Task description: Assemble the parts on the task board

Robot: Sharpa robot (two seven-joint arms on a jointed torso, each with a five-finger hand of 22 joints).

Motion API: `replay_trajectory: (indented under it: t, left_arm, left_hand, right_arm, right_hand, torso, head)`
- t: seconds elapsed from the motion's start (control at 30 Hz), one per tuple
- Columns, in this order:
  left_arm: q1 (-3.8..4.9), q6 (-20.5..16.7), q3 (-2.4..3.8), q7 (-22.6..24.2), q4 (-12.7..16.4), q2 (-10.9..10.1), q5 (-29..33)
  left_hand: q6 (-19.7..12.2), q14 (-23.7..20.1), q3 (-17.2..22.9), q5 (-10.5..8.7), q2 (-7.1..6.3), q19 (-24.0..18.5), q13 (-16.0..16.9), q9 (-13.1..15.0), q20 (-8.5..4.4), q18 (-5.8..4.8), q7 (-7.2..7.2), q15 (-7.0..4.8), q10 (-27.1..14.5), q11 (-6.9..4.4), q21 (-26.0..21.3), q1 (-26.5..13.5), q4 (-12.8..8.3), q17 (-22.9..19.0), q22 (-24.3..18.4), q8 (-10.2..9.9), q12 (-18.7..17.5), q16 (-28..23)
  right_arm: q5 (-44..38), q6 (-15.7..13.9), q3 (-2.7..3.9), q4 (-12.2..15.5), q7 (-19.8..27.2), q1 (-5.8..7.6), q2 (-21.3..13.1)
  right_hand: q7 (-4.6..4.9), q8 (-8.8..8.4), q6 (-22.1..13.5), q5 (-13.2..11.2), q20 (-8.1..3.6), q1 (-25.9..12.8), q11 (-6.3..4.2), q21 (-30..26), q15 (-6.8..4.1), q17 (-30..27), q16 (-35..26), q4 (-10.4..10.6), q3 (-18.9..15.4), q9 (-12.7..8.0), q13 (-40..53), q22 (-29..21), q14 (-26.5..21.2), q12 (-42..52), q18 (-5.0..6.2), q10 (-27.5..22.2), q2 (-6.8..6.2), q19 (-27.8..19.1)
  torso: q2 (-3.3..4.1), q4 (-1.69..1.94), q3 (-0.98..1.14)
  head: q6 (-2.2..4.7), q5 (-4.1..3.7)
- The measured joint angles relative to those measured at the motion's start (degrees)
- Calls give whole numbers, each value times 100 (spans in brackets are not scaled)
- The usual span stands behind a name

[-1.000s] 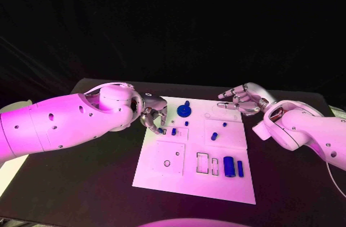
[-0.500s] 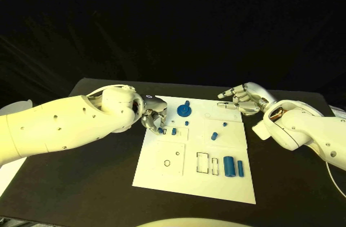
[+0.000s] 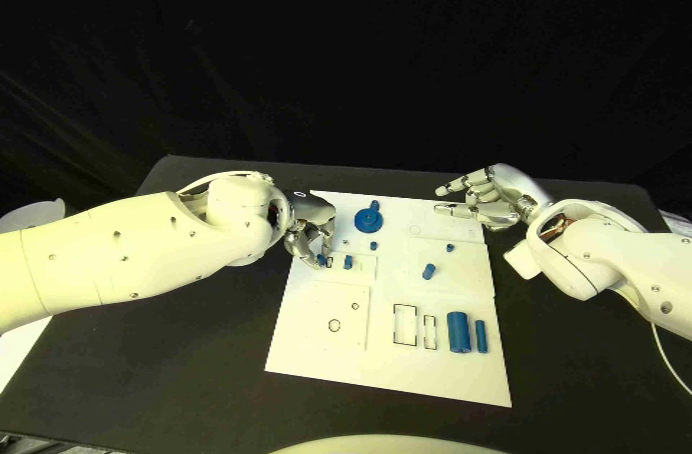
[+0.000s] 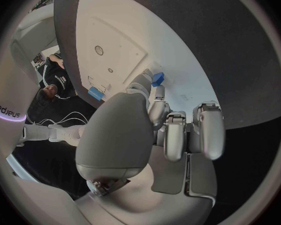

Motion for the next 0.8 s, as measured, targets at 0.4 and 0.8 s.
replay_trajectory:
  t: [0.4, 0.8]
  left_arm:
    - [-6, 3, 1, -26, -6, 8, -29]
    - [-7, 19, 1, -75, -8, 8, -52]
  left_hand:
    - [88, -4, 66, 0, 30, -21, 6, -27, -21, 0, -7, -4, 0, 0, -1, 30, -11, 5, 0, -22, 0, 0]
    - [164, -4, 109, 0, 75, -21, 20, -43, -21, 0, -42, -4, 20, -21, 21, 30, 1, 4, 0, -22, 23, 0]
  right_arm:
    - [-10, -1, 0, -1, 5, -1, 2]
    - [-16, 0, 0, -2, 9, -1, 8]
  right_hand:
    - [0, 0, 0, 0, 0, 0, 0, 0, 0, -1, 0, 0, 0, 0, 0, 0, 0, 0, 1, 0, 0, 0]
    - [0, 0, 0, 0, 0, 0, 0, 0, 0, -2, 0, 0, 0, 0, 0, 0, 0, 0, 0, 0, 0, 0]
  torso:
    - [-2, 1, 1]
    - [-2, 2, -1]
  head:
    - [-6, 1]
    - [-13, -2]
